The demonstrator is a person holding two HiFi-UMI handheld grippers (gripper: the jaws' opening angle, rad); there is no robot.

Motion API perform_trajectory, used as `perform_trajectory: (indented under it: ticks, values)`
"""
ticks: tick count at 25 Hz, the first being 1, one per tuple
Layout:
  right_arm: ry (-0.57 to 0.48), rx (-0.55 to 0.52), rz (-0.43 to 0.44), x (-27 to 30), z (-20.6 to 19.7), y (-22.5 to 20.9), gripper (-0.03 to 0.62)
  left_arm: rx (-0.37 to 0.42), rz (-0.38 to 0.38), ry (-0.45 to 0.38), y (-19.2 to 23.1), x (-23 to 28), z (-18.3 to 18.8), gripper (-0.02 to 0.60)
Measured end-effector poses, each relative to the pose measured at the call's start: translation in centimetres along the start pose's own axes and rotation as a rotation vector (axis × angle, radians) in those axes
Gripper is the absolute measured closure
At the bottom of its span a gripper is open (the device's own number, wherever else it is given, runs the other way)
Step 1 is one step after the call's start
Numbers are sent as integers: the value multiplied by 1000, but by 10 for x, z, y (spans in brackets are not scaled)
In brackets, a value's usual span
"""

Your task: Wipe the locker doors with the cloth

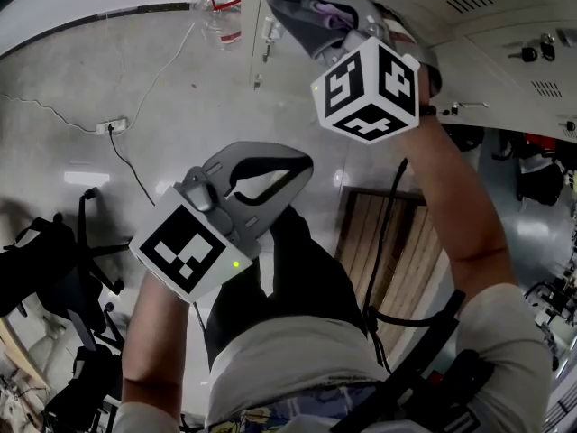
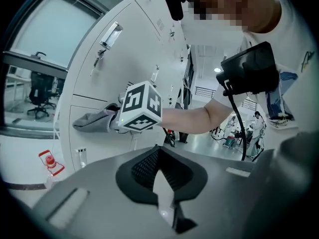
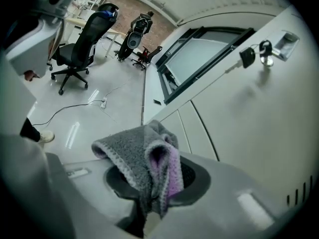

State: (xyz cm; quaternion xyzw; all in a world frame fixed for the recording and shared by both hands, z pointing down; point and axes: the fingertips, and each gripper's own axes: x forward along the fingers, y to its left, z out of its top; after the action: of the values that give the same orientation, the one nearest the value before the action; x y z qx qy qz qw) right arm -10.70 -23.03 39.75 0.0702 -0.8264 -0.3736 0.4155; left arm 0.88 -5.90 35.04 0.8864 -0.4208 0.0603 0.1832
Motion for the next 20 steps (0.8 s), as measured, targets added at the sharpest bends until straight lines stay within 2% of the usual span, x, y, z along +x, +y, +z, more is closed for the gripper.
perform_trajectory:
  ticks: [20]
  values:
    - [81,-31,173,81,-25,69,507,-43,31,2,20,-5,-16,577]
